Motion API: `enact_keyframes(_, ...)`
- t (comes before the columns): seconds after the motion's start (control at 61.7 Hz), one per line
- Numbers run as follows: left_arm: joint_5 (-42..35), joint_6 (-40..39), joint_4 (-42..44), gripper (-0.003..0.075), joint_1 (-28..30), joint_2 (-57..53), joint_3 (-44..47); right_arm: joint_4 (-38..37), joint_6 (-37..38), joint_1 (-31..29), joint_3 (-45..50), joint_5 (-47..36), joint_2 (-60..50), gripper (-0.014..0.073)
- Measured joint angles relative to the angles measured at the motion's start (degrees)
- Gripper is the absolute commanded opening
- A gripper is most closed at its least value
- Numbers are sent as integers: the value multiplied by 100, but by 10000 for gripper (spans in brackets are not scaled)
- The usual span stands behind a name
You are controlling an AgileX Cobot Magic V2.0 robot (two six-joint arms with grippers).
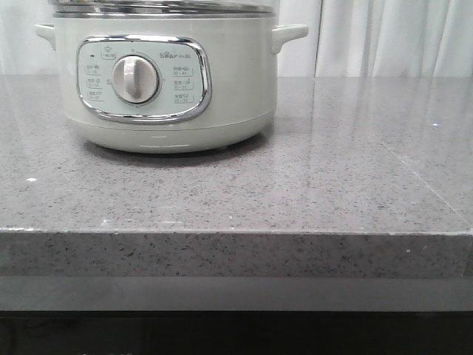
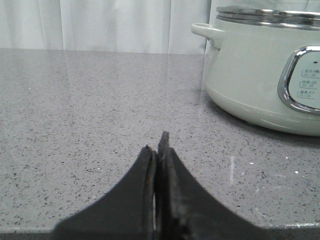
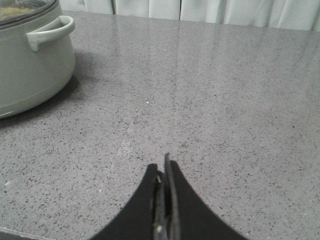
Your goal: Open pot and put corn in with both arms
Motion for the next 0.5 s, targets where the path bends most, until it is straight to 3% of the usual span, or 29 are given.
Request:
enact_keyframes(0.243, 0, 0, 0, -20, 0, 0, 0, -351, 168, 0, 245, -405, -167, -67)
enact_keyframes(0.502, -4, 0, 0, -20, 0, 0, 0, -811, 658, 0, 1518, -1036, -1156, -67)
